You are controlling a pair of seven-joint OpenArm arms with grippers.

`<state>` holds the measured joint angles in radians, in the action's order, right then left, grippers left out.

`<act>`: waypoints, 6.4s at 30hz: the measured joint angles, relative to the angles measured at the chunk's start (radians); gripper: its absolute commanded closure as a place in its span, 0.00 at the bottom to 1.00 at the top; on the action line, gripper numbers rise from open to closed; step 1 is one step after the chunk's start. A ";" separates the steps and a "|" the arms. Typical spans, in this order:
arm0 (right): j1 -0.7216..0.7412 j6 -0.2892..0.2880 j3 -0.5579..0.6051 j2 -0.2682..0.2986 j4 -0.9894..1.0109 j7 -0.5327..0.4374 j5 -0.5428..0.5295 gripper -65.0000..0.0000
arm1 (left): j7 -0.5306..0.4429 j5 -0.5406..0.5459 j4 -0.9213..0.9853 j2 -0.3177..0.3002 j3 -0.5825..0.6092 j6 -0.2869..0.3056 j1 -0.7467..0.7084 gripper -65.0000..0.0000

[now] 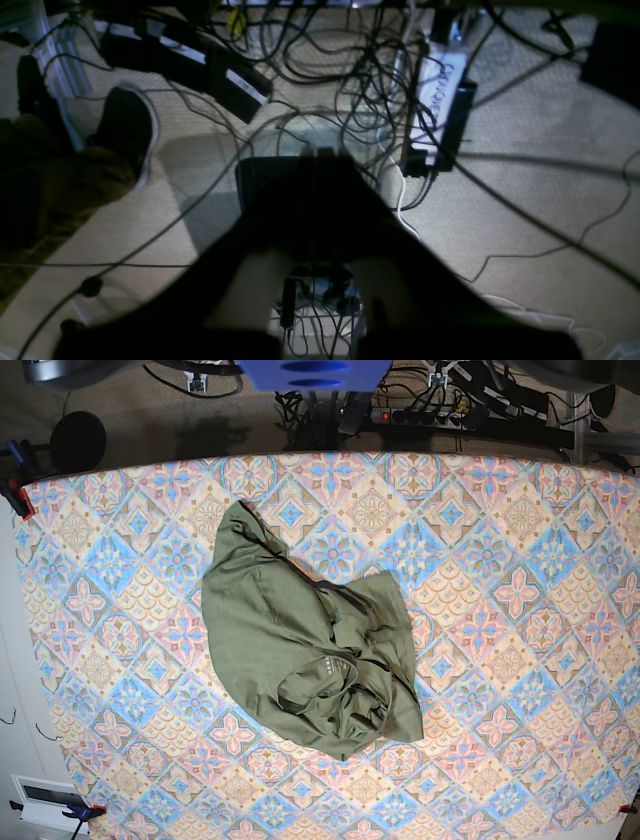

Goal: Layout the t-shirt on the table in an organized manner, then fold the t-shirt properly

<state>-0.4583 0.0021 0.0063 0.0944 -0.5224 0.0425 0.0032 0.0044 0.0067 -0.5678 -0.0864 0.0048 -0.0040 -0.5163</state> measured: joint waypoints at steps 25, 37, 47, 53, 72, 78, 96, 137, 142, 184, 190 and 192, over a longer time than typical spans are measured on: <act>-0.462 -0.002 -0.208 0.089 -0.747 0.000 -0.003 1.00 | 0.011 0.000 -0.771 -0.060 -0.002 0.007 -0.468 1.00; -0.663 -0.004 -0.335 0.086 -1.202 0.010 -0.002 1.00 | 0.017 -0.004 -1.178 -0.103 0.002 0.004 -0.626 1.00; -0.721 0.005 -0.303 0.089 -1.428 0.027 -0.003 1.00 | 0.023 -0.003 -1.415 -0.113 -0.005 0.000 -0.651 1.00; -0.570 0.001 -0.157 0.145 -1.451 0.005 0.000 1.00 | 0.103 -0.002 -1.436 -0.112 0.000 0.002 -0.558 1.00; -0.082 -0.001 0.230 0.234 -1.442 0.333 0.000 0.83 | 0.262 0.030 -1.476 -0.090 -0.003 0.000 -0.318 1.00; 0.035 0.000 0.351 0.225 -1.445 0.401 -0.003 0.69 | 0.397 0.104 -1.476 -0.082 -0.002 0.000 -0.296 1.00; 0.266 -0.002 0.414 0.180 -1.295 0.484 -0.005 0.68 | 0.457 0.152 -1.476 -0.083 -0.005 0.000 -0.260 1.00; 0.381 0.003 0.480 0.177 -1.088 0.459 -0.006 1.00 | 0.457 0.152 -1.476 -0.079 0.000 0.000 -0.260 1.00; 0.344 -0.006 0.486 0.177 -1.151 0.486 -0.010 0.99 | 0.457 0.152 -1.476 -0.080 0.000 0.000 -0.260 1.00; 0.304 -0.003 0.475 0.175 -1.077 0.517 -0.010 0.98 | 0.459 0.152 -1.476 -0.082 -0.001 0.000 -0.260 1.00; 0.286 0.000 0.475 0.177 -1.212 0.544 -0.008 0.99 | 0.457 0.151 -1.476 -0.080 -0.003 0.000 -0.254 1.00; 0.283 -0.002 0.475 0.177 -1.265 0.535 -0.006 0.99 | 0.459 0.152 -1.476 -0.080 -0.003 0.000 -0.247 1.00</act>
<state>-0.1753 -0.0002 0.4816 0.2718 -1.7878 0.5774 -0.0032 0.4637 0.1589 -2.0438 -0.1661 0.0021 -0.0040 -0.7631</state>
